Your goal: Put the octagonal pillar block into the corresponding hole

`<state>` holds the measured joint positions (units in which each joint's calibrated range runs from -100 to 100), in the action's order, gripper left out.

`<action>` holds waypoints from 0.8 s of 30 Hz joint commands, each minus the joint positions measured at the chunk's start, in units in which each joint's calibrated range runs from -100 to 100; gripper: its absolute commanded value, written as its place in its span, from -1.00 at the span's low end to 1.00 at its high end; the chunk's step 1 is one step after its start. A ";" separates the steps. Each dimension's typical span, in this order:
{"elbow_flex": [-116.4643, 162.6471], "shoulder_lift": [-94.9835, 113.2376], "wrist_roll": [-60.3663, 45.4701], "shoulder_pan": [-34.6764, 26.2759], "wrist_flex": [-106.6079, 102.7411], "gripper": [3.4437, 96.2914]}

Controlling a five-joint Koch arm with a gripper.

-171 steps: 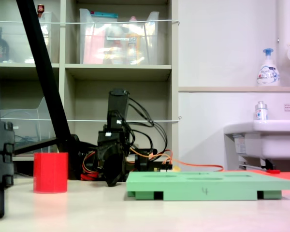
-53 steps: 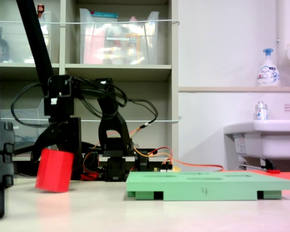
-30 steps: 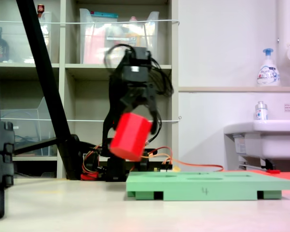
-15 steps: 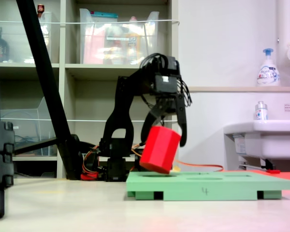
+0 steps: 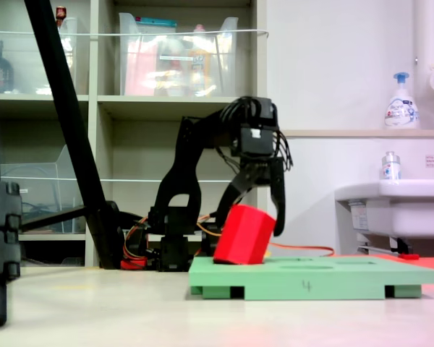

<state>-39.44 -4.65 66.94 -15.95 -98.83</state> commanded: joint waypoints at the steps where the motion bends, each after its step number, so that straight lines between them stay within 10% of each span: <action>1: -6.22 -0.10 0.24 -0.39 -1.17 -0.40; 24: -7.92 -7.36 -2.64 -1.27 -1.17 -0.40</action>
<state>-44.34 -12.04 66.06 -16.83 -100.00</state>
